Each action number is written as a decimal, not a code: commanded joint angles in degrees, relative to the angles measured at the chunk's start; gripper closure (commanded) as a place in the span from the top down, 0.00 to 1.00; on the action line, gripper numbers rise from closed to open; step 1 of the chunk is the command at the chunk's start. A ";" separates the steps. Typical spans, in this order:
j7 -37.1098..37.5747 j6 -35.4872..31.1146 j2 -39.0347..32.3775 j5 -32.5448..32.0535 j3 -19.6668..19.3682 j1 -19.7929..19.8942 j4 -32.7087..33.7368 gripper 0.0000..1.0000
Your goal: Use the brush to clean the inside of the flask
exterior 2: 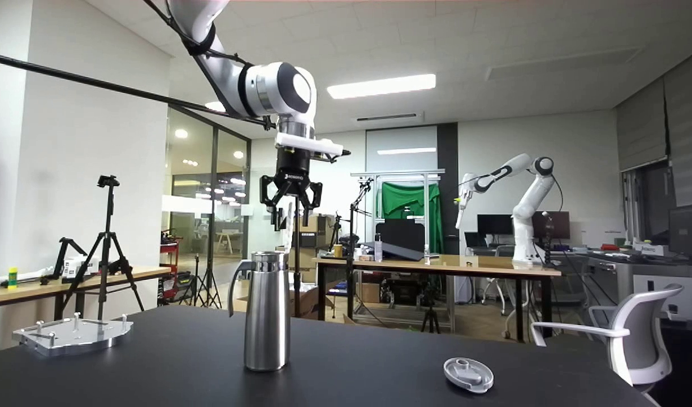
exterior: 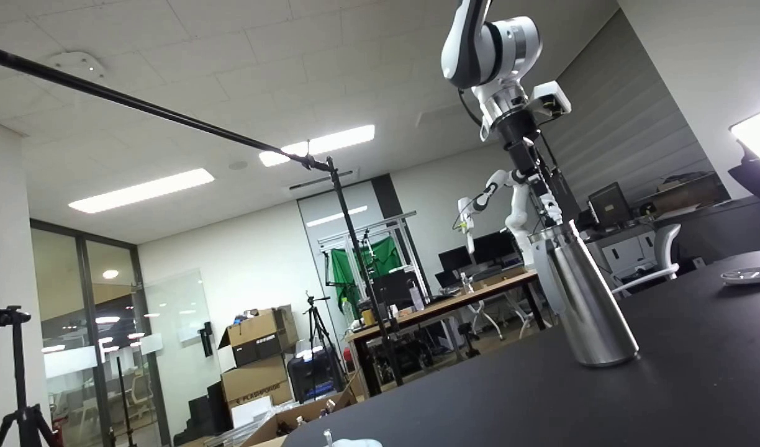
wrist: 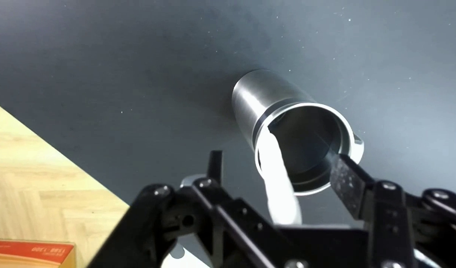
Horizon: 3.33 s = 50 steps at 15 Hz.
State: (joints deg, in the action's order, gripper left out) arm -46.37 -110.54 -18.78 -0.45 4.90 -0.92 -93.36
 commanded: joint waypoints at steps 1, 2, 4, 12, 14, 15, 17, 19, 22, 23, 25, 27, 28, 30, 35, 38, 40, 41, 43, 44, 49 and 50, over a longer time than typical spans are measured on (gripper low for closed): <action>4.13 1.23 -0.88 -3.92 -0.53 -0.82 1.90 0.45; 5.22 1.52 -1.10 -4.85 -0.58 -0.97 2.16 0.39; 6.72 1.84 -1.45 -6.14 -0.50 -1.09 2.34 0.25; 7.64 1.15 -2.97 -6.39 0.64 -2.11 1.43 0.43; 8.53 1.43 -3.19 -7.07 0.58 -2.52 1.67 0.57; 8.80 1.47 -3.26 -7.43 0.54 -2.67 1.80 0.64; 9.35 1.59 -3.38 -8.26 0.51 -2.83 2.28 0.77; 9.77 1.84 -3.30 -8.93 0.49 -2.93 2.78 0.91; 9.61 1.88 -3.02 -8.84 0.70 -2.77 3.49 1.00; 9.46 1.93 -3.14 -8.71 0.77 -2.77 3.79 1.00; 9.53 2.01 -3.24 -8.78 0.88 -2.94 4.27 1.00; 9.42 1.92 -3.34 -8.72 1.07 -3.11 4.63 1.00; 9.32 2.10 -3.55 -8.87 1.18 -3.32 5.03 1.00; 8.30 3.80 -3.87 -9.31 1.46 -3.72 6.30 1.00; -1.96 17.54 -5.91 -11.00 2.35 -3.85 13.04 1.00; -5.32 23.71 -7.66 -13.82 1.80 -4.24 17.01 1.00; -7.22 24.94 -8.67 -15.08 1.73 -4.18 18.64 1.00; -8.03 25.00 -9.22 -15.33 1.75 -4.11 19.30 1.00; -9.57 23.42 -10.11 -15.22 1.90 -3.83 19.72 1.00; -10.52 22.26 -10.47 -14.71 2.06 -3.60 19.69 1.00; -16.31 14.04 -10.20 -9.65 2.87 -1.67 17.83 1.00; -14.74 13.91 -9.88 -9.17 2.31 -1.92 17.64 1.00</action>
State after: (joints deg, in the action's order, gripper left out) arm -60.92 -95.11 -29.13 -11.82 7.06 -3.85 -76.25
